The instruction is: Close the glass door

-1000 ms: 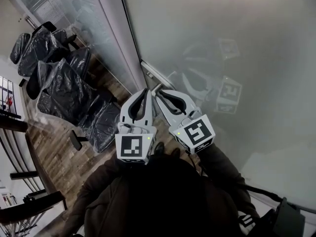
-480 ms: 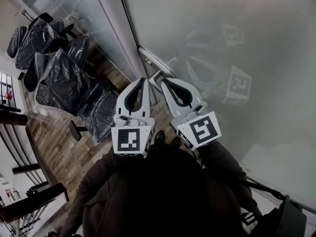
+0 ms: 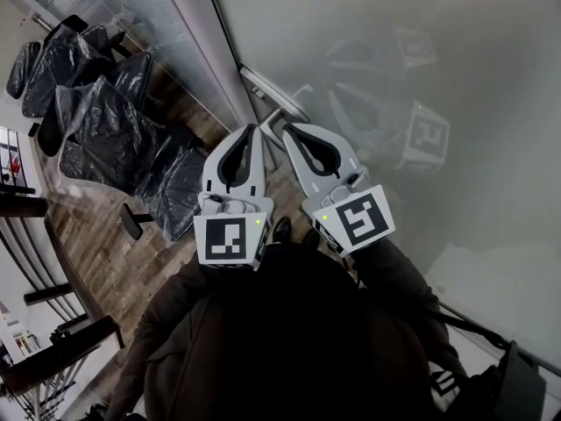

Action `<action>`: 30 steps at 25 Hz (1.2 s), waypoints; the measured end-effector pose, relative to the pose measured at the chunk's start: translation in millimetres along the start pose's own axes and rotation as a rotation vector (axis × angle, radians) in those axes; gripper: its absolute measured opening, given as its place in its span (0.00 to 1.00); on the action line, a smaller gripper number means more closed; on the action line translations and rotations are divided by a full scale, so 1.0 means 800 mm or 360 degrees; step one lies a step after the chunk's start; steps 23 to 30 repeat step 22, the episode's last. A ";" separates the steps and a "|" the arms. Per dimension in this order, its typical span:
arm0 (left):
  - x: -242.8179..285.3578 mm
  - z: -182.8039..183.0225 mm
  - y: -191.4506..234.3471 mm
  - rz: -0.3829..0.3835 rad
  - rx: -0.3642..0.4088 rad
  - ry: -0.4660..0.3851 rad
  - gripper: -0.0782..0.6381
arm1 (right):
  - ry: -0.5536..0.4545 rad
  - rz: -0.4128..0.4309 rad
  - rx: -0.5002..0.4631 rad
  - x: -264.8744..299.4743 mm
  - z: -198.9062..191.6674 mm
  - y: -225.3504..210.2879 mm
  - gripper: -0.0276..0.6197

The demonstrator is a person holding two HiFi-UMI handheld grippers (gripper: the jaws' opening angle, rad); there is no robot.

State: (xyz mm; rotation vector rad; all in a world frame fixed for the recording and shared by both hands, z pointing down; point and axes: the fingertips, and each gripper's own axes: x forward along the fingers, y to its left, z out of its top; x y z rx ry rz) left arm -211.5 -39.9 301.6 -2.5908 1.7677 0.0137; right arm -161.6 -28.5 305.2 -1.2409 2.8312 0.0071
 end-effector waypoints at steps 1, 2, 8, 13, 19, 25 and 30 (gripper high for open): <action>0.000 0.000 0.000 0.0003 -0.0004 0.0003 0.10 | -0.0002 0.0000 0.0002 0.000 0.000 0.000 0.05; 0.000 0.000 0.001 0.0003 -0.0006 0.0006 0.10 | -0.0003 0.0000 0.0002 0.001 0.000 0.000 0.05; 0.000 -0.005 0.000 -0.0017 0.0002 -0.0008 0.10 | -0.0006 0.0000 0.0000 0.001 -0.002 0.001 0.05; 0.000 -0.006 0.002 0.0003 -0.0009 0.0027 0.10 | 0.0000 0.0000 -0.0005 0.001 -0.002 0.002 0.05; 0.001 -0.001 -0.001 -0.0025 0.0002 -0.0003 0.10 | 0.0003 0.0008 -0.0009 0.002 0.001 0.002 0.05; 0.003 -0.002 0.001 -0.0012 -0.0004 0.0022 0.10 | 0.0001 0.0009 -0.0012 0.002 0.002 0.001 0.05; 0.003 -0.002 0.001 -0.0012 -0.0004 0.0022 0.10 | 0.0001 0.0009 -0.0012 0.002 0.002 0.001 0.05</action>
